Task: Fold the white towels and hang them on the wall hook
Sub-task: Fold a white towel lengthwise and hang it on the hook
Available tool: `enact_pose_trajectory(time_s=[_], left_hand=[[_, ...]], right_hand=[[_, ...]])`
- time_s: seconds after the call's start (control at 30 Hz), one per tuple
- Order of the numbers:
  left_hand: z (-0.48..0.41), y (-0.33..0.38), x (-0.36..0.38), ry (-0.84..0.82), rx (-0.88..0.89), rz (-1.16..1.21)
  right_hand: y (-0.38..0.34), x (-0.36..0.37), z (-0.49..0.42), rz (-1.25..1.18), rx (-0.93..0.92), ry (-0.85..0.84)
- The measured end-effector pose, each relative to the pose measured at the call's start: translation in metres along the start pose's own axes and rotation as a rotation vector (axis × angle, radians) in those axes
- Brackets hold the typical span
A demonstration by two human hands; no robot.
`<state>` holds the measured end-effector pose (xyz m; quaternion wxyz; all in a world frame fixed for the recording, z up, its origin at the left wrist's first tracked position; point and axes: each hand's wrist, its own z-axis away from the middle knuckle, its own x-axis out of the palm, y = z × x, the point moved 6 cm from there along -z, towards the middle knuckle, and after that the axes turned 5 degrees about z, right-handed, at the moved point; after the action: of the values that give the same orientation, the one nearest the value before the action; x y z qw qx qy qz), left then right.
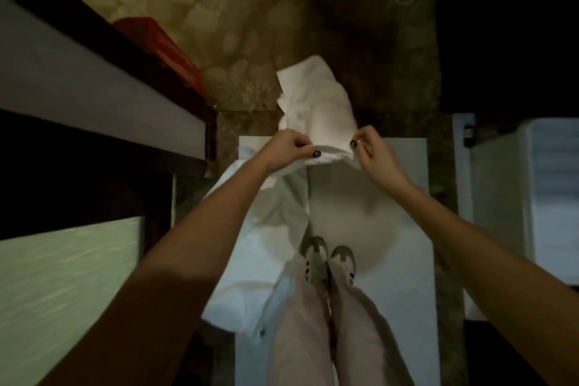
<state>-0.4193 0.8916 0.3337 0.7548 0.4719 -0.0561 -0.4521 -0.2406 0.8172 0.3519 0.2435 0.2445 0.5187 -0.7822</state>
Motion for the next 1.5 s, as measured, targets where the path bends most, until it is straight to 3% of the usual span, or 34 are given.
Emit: enact_pose_trajectory(time_s=[0.2,0.43,0.8,0.97,1.1,1.17,1.27,1.4,1.5], left_hand=[[0.089,0.118,-0.033,-0.083,-0.043,0.108],[0.171,0.206,0.003,-0.156,0.023,0.093],[0.261,0.284,0.091,-0.344,0.17,0.095],[0.299,0.326,0.141,-0.489,0.323,-0.048],[0.327,0.347,0.201,-0.67,0.435,-0.376],[0.336,0.344,0.228,-0.741,0.471,-0.619],[0.342,0.334,0.255,-0.792,0.467,-0.791],[0.356,0.326,0.281,-0.765,0.414,-0.636],[0.39,0.342,0.322,-0.796,0.492,-0.483]], right_hand=[[-0.084,-0.104,0.076,-0.056,-0.016,-0.029],[-0.103,-0.176,0.179,-0.074,0.056,-0.002],[-0.115,-0.237,0.342,-0.148,0.262,0.351],[-0.114,-0.248,0.437,-0.222,0.378,0.569],[-0.106,-0.27,0.517,-0.162,0.442,0.778],[-0.092,-0.273,0.558,-0.222,0.511,0.88],[-0.073,-0.275,0.615,-0.341,0.589,1.039],[-0.062,-0.286,0.692,-0.421,0.621,1.196],[-0.063,-0.293,0.742,-0.464,0.583,1.209]])
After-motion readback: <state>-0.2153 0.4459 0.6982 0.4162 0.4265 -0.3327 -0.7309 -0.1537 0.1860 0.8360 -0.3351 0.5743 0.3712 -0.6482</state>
